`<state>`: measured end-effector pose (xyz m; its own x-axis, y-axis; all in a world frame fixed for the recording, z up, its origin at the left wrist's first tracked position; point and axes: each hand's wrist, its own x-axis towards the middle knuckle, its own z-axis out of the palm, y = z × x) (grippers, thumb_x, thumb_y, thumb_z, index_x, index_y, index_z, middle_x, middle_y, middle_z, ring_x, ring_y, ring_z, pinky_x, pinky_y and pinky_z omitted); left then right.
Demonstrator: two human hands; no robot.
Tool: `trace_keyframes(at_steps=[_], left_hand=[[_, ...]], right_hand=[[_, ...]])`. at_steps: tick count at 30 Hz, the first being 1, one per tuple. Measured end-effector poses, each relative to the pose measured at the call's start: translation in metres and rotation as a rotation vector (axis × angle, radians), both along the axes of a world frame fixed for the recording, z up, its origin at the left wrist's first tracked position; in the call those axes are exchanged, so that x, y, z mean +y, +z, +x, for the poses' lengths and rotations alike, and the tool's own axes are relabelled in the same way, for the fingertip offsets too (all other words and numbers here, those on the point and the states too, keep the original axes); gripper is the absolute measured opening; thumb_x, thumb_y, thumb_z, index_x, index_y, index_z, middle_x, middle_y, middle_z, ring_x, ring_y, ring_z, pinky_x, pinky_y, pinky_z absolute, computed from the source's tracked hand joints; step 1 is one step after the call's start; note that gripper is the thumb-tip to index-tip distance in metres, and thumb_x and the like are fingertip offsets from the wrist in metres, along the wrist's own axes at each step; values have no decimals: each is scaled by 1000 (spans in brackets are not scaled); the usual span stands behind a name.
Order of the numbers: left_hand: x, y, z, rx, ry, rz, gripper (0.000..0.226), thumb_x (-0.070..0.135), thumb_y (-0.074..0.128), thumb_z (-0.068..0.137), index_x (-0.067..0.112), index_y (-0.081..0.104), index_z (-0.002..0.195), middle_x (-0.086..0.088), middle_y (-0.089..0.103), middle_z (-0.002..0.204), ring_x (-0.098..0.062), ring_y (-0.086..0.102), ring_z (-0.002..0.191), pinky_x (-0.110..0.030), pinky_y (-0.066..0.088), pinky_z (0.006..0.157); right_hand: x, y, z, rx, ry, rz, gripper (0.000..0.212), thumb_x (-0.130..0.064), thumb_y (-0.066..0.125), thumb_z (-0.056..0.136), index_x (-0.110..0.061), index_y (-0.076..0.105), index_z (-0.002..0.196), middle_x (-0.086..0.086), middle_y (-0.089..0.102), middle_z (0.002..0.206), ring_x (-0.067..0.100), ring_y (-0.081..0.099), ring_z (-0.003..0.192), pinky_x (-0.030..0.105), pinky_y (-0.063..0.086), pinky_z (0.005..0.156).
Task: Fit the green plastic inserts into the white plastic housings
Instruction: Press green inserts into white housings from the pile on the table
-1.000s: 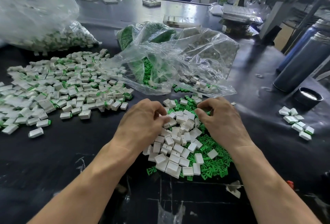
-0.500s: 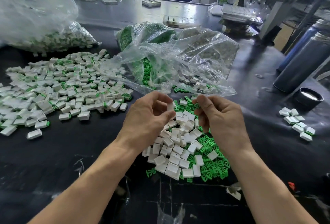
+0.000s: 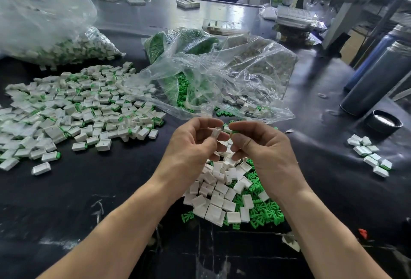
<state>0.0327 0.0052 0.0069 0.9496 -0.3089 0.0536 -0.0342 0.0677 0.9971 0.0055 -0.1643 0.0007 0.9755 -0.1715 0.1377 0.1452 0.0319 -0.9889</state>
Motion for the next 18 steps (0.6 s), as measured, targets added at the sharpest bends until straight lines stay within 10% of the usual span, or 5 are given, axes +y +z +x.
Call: trace_keyframes(at_steps=[18], left_hand=[[-5,-7,1,-22,1,7,14,10,72,93,17,75,104,0,78,90,-12,71,77,-19,55,66]], right_hand=[[1,6,-5,25,-53,52,10,1,72,92,-6,78,95,10,72,77,16,60,63,27,53,52]])
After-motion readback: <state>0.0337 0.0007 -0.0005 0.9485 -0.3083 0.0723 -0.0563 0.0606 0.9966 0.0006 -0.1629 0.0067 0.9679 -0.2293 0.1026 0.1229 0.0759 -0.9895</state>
